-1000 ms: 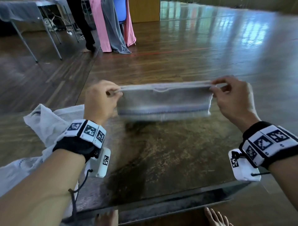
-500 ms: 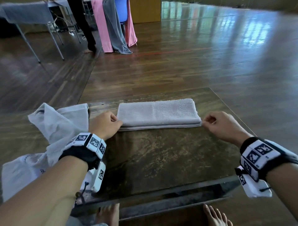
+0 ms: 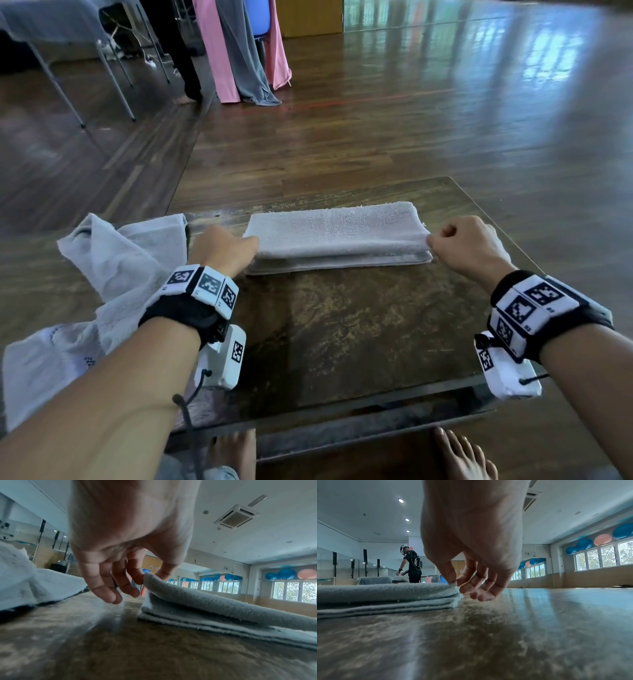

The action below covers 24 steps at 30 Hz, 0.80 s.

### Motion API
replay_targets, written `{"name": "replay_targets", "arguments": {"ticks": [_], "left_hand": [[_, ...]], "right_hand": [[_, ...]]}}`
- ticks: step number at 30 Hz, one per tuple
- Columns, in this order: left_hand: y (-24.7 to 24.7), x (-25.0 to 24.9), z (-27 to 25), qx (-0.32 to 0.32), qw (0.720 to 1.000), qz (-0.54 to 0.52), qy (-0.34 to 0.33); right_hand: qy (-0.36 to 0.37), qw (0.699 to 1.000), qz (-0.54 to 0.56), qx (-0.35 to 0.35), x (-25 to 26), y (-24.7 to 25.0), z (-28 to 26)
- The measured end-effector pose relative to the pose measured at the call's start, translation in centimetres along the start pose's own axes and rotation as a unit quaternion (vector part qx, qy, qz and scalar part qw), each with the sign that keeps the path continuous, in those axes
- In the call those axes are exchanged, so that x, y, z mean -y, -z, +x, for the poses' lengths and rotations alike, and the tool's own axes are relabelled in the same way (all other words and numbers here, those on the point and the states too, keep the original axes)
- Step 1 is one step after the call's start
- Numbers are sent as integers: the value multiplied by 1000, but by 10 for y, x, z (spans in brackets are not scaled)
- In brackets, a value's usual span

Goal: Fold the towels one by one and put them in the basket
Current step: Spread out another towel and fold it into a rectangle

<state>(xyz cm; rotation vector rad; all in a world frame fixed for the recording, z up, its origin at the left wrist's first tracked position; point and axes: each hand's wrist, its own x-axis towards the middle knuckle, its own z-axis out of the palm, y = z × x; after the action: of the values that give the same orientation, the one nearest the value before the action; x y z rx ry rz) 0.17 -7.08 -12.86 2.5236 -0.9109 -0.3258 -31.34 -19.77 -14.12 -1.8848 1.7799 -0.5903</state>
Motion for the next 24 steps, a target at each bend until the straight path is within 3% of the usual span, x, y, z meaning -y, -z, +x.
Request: {"name": "replay_targets", "arguments": {"ticks": [3, 6, 9, 12, 14, 17, 20, 22, 24], "left_hand": [[-6, 5, -2, 11, 998, 57, -35], [-14, 3, -3, -41, 978, 42, -202], [-24, -5, -7, 30, 933, 24, -357], [-34, -11, -14, 98, 920, 56, -375], [-33, -14, -15, 100, 927, 63, -355], [-30, -21, -22, 153, 932, 75, -321], [-34, -30, -37, 86, 930, 76, -349], [-41, -38, -52, 56, 919, 82, -382], [-57, -42, -66, 114, 913, 146, -363]], "right_hand": [[19, 998, -63, -4, -1, -3, -5], [149, 984, -97, -9, -3, -11, -8], [275, 949, -109, 110, 6, -19, -13], [285, 933, -131, 179, 13, -27, -17], [258, 938, -135, 186, 19, -23, -17], [233, 933, -191, 198, 29, -13, -19], [267, 923, -249, 119, 37, -16, -33], [313, 925, -202, 77, 43, -26, -45], [332, 911, -182, 161, 45, -40, -51]]}}
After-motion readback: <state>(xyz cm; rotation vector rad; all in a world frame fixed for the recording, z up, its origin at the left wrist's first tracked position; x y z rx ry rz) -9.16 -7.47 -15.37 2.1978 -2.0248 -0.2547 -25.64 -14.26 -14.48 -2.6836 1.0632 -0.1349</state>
